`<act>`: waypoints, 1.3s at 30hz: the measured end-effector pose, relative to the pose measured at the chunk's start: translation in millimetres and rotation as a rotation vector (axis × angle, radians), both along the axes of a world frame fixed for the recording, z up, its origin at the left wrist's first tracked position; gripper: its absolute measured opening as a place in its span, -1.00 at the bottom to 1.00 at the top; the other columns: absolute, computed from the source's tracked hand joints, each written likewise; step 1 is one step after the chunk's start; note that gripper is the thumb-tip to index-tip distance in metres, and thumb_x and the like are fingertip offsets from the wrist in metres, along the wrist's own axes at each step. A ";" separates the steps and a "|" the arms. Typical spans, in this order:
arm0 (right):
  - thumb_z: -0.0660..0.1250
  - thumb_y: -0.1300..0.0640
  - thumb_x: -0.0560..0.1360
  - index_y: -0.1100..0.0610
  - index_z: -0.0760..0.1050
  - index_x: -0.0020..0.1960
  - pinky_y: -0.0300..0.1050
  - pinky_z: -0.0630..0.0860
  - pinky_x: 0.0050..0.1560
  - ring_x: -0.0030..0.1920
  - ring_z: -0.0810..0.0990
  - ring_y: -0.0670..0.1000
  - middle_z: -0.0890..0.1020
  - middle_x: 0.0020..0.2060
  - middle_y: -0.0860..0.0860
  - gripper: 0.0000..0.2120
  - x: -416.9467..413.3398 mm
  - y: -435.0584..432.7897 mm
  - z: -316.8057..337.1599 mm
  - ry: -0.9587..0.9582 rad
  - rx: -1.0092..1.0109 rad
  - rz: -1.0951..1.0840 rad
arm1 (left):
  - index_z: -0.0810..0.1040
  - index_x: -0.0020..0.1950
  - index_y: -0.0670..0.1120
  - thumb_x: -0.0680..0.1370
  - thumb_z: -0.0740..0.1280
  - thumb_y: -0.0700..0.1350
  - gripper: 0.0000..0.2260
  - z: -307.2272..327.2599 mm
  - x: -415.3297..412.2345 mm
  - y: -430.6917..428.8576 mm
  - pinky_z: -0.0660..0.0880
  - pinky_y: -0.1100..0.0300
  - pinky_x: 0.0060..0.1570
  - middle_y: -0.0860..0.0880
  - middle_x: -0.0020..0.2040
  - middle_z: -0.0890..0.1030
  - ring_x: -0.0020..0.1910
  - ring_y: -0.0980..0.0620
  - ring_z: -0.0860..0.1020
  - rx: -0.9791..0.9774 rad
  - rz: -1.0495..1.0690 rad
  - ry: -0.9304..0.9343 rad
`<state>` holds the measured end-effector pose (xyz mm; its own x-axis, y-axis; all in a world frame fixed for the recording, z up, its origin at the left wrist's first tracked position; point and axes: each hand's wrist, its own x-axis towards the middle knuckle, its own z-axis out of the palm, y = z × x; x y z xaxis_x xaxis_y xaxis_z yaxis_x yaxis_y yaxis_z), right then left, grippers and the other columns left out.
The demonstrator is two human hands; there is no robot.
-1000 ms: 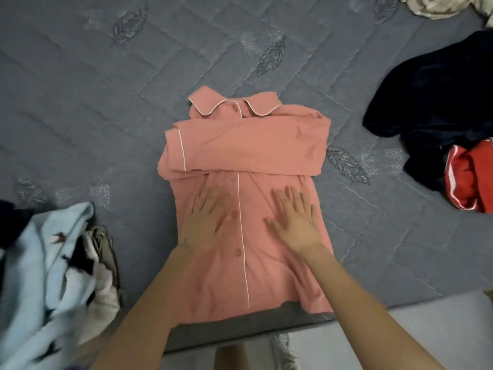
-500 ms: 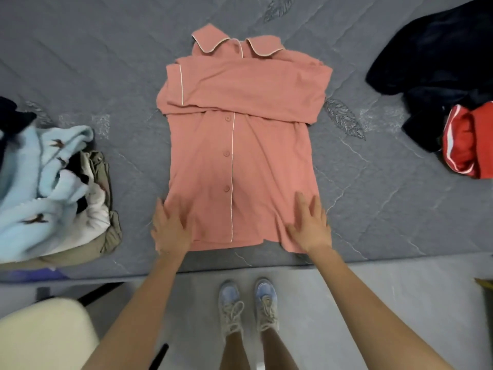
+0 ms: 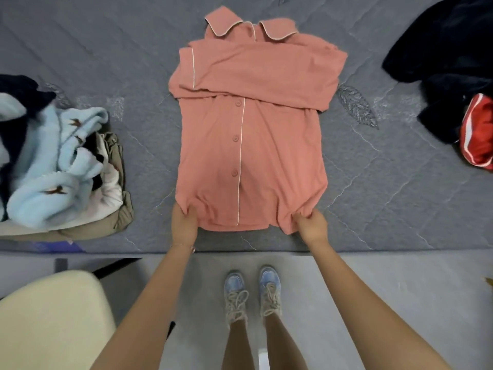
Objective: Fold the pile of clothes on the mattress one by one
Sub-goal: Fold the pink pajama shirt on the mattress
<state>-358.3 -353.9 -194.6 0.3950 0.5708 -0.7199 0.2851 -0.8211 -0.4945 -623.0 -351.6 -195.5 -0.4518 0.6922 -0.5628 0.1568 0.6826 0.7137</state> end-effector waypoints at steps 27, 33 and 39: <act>0.26 0.26 0.55 0.24 0.44 -0.16 -0.44 0.32 -0.33 -0.18 0.45 -0.02 0.48 -0.27 0.06 -0.88 -5.0 304.3 51.7 -0.139 0.577 -0.473 | 0.35 0.13 -0.12 0.65 0.21 -0.18 -0.91 34.9 5.2 327.5 0.59 0.23 -0.25 -0.05 0.07 0.52 0.02 0.02 0.55 0.381 0.375 -0.366; 0.24 0.23 0.57 0.26 0.46 -0.03 -0.50 0.33 -0.30 -0.24 0.48 -0.16 0.50 -0.17 0.09 -0.91 -1.6 343.0 47.3 -0.183 0.574 -0.600 | 0.37 0.15 -0.07 0.66 0.17 -0.16 -0.92 31.1 -1.0 367.6 0.59 0.23 -0.18 -0.03 0.09 0.50 0.05 0.04 0.54 0.422 0.405 -0.334; 0.20 0.25 0.58 0.26 0.42 -0.12 -0.48 0.32 -0.35 -0.39 0.44 -0.25 0.47 -0.28 0.06 -0.88 5.1 384.0 59.0 -0.225 0.682 -0.637 | 0.36 0.20 -0.03 0.67 0.14 -0.18 -0.87 40.8 -4.9 406.4 0.61 0.11 -0.06 0.03 -0.01 0.55 -0.20 0.16 0.62 0.504 0.519 -0.326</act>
<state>-353.2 30.1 -135.6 0.8642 0.4693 -0.1814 0.0315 -0.4103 -0.9114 -627.9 54.8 -154.7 -0.6529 0.6449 -0.3974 -0.3634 0.1936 0.9113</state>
